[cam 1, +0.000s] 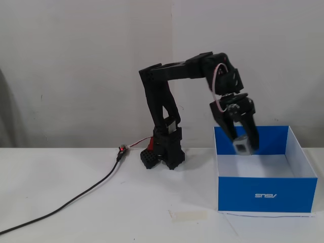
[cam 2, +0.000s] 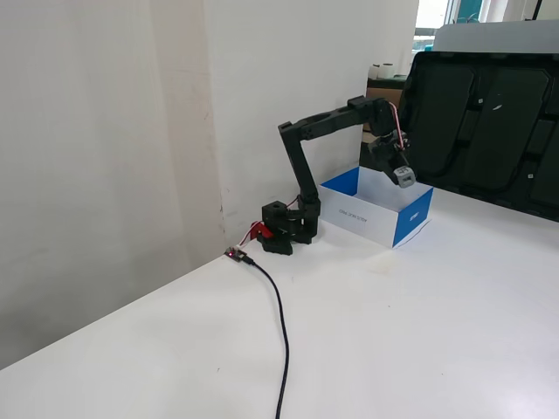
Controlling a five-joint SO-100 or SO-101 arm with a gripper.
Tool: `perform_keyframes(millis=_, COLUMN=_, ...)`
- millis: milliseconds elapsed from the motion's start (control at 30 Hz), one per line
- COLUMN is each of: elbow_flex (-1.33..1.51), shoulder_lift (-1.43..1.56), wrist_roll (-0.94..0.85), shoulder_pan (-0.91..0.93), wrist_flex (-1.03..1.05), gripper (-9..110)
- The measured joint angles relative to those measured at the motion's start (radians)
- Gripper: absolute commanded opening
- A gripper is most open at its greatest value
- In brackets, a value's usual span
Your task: Pick the gray block and keep it in the box.
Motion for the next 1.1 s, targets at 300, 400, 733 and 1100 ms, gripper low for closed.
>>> perform_keyframes(millis=300, elbow_flex=0.0, shoulder_lift=0.0, wrist_roll=0.021, shoulder_pan=-0.179, wrist_flex=0.011, gripper=15)
perform_keyframes(millis=400, elbow_flex=0.0, shoulder_lift=0.0, wrist_roll=0.021, shoulder_pan=-0.219, wrist_flex=0.011, gripper=23)
perform_keyframes(millis=733, elbow_flex=0.0, shoulder_lift=0.002, wrist_roll=0.017, shoulder_pan=-0.253, wrist_flex=0.051, gripper=10)
perform_keyframes(millis=1100, elbow_flex=0.075, shoulder_lift=0.003, wrist_roll=-0.196, shoulder_pan=-0.04, wrist_flex=0.067, gripper=3)
